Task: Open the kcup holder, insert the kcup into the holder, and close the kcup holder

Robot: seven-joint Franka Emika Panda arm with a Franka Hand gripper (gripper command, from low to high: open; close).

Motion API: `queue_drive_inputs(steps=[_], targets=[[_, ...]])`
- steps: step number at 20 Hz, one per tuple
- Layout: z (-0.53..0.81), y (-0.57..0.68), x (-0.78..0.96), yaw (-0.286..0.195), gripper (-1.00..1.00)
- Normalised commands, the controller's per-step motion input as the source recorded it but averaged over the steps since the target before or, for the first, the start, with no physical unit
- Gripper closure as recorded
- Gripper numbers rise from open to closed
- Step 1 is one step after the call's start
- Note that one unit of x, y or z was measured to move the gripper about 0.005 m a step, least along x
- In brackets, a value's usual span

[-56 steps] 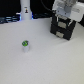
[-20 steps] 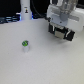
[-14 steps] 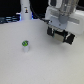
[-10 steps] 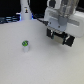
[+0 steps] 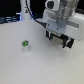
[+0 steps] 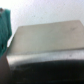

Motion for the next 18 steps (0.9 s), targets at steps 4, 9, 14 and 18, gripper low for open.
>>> queue_drive_inputs(steps=[4,9,14,18], targets=[[0.39,-0.42,0.02,-0.176,-1.0],[0.37,-0.47,-0.07,-0.214,-1.0],[0.32,-0.43,-0.18,-0.247,-1.0],[0.22,-0.4,-0.27,-0.252,-1.0]])
